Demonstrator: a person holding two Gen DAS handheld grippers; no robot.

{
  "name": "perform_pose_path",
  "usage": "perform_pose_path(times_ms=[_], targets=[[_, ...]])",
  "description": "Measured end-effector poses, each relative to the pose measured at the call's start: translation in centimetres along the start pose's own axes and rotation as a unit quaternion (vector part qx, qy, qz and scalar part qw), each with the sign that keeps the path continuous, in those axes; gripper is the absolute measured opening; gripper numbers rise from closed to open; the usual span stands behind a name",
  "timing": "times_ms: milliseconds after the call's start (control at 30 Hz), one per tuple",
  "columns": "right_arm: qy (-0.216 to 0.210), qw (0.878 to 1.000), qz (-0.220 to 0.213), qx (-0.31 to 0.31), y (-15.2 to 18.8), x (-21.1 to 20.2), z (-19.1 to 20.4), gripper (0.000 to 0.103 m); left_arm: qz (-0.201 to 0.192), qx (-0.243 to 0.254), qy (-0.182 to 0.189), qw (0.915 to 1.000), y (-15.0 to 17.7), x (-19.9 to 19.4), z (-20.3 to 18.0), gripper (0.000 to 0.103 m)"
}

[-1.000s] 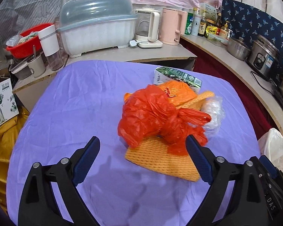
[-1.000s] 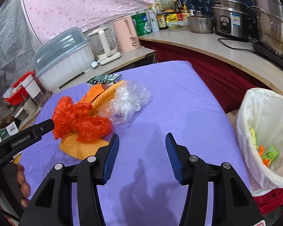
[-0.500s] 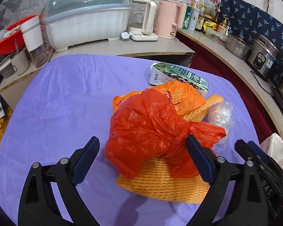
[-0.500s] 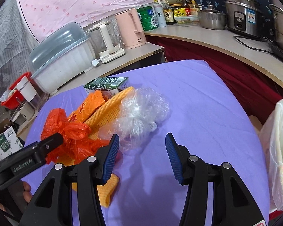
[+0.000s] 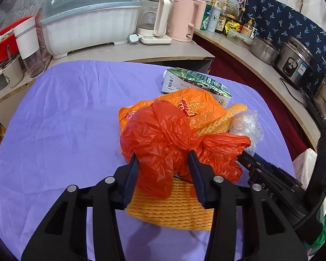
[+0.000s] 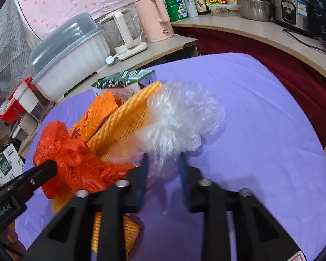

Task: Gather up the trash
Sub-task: 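Carry the clear bag and red bag over the bin and release both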

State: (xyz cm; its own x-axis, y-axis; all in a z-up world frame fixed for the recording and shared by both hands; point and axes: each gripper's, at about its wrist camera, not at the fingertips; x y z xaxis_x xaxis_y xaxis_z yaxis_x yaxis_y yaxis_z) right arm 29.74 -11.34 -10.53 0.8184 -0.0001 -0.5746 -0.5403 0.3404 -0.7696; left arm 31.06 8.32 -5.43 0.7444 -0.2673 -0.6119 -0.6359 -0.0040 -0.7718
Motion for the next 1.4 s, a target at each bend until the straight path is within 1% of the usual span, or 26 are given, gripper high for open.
perform_pose_path(times_ms=[33, 67, 100, 167, 400, 567, 700, 900, 1067, 1167, 1400], targets=[[-0.001, 1.0, 0.0, 0.0, 0.1, 0.0, 0.0, 0.007, -0.001, -0.001, -0.003, 1.0, 0.0, -0.1, 0.0, 0.025], [0.0, 1.0, -0.002, -0.001, 0.1, -0.2, 0.0, 0.006, 0.002, 0.0, -0.005, 1.0, 0.0, -0.2, 0.1, 0.017], [0.0, 1.0, -0.004, -0.002, 0.1, -0.4, 0.0, 0.005, 0.008, -0.002, -0.001, 1.0, -0.1, -0.3, 0.1, 0.017], [-0.001, 1.0, -0.009, -0.001, -0.1, -1.0, -0.1, 0.004, 0.006, -0.007, 0.002, 1.0, 0.0, -0.6, 0.2, 0.017], [0.001, 0.999, -0.04, -0.005, -1.3, -4.9, -0.6, 0.003, -0.014, 0.003, -0.005, 0.9999, -0.1, -3.3, -0.4, 0.015], [0.005, 0.998, -0.062, -0.002, -2.1, -8.2, -1.5, 0.003, -0.032, 0.005, 0.001, 0.9995, -0.6, -6.1, -1.6, 0.014], [0.013, 0.996, -0.085, 0.004, -2.9, -11.2, -2.8, 0.003, -0.046, 0.015, 0.01, 0.9988, -0.9, -8.3, -3.3, 0.014], [0.031, 0.992, -0.118, 0.015, -4.0, -15.9, -5.7, 0.003, -0.064, 0.033, 0.035, 0.9968, -1.2, -11.2, -7.4, 0.014], [0.048, 0.989, -0.14, 0.026, -4.4, -19.6, -8.7, 0.003, -0.073, 0.055, 0.061, 0.994, -0.9, -13.1, -12.0, 0.014], [0.064, 0.986, -0.152, 0.038, -4.4, -22.0, -11.3, 0.003, -0.075, 0.071, 0.077, 0.9917, -0.5, -13.8, -15.2, 0.014], [0.102, 0.978, -0.17, 0.064, -3.8, -26.3, -17.2, 0.003, -0.072, 0.108, 0.112, 0.9851, 0.8, -14.4, -22.3, 0.014]])
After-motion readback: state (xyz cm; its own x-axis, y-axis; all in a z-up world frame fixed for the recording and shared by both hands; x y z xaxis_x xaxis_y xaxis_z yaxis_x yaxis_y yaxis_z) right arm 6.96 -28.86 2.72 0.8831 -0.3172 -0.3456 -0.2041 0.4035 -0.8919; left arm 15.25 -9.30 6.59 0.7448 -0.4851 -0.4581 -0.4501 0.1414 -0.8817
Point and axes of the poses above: each gripper's, at about its wrist camera, not at the fingertips, and x roughly the way its jaws point, z to its left, y to its underside, and after that the axes turned 13 degrees about -z, right-handed
